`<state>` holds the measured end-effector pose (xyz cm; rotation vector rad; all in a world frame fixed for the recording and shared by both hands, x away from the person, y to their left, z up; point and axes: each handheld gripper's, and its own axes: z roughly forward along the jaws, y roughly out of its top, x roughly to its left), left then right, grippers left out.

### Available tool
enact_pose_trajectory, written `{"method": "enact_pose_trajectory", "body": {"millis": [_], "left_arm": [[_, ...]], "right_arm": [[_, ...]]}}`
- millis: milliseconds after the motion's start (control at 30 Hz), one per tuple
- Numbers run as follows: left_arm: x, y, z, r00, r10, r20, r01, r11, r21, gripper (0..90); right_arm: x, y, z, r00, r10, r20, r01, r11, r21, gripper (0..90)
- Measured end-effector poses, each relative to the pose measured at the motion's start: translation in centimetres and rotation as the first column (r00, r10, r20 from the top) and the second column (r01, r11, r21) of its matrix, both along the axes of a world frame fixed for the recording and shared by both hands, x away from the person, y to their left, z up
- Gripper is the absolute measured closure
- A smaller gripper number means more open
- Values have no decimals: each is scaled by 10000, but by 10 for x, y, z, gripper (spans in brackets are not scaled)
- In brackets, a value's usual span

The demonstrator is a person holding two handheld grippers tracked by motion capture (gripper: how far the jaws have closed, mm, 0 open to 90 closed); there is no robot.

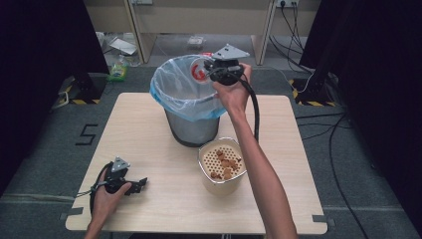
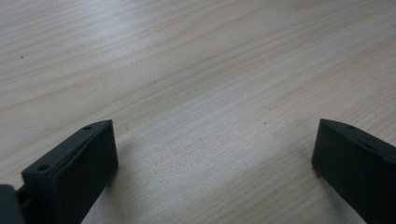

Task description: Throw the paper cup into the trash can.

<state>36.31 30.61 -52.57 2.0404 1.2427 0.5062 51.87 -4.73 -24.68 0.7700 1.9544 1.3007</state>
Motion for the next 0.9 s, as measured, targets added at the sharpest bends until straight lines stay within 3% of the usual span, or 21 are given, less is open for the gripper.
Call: {"method": "enact_pose_trajectory", "body": {"millis": [200,333,433,500,533,633,700,733,900], "left_arm": [[0,0,0,10000,-4,-1,4,10000,0,0],[0,0,0,10000,0,-1,0,10000,-2,0],[0,0,0,10000,3,0,-3,10000,-4,0],[0,0,0,10000,0,0,0,10000,0,0],[0,0,0,10000,2,0,-2,10000,-2,0],[0,0,0,10000,2,2,-2,10000,0,0],[0,0,0,10000,4,2,-4,10000,-3,0],[0,0,0,10000,4,2,-4,10000,-4,0],[0,0,0,10000,5,7,-5,10000,-2,0]], "right_arm": [[11,15,-9,9962,-117,-863,121,9999,39,676],[9,9,-5,9955,-299,-901,304,9995,38,524],[7,-1,-2,9961,-386,-799,401,9990,179,490],[2,-20,1,9947,-614,-830,656,9966,490,444],[2,-20,1,9947,-614,-830,656,9966,490,444],[-7,-50,-1,9918,-855,-952,912,9942,568,413],[-10,-57,-3,9908,-938,-979,993,9936,530,406],[-15,-71,-7,9886,-1087,-1039,1147,9919,542,401],[-26,-99,-21,9832,-1269,-1315,1332,9903,400,383]]}}
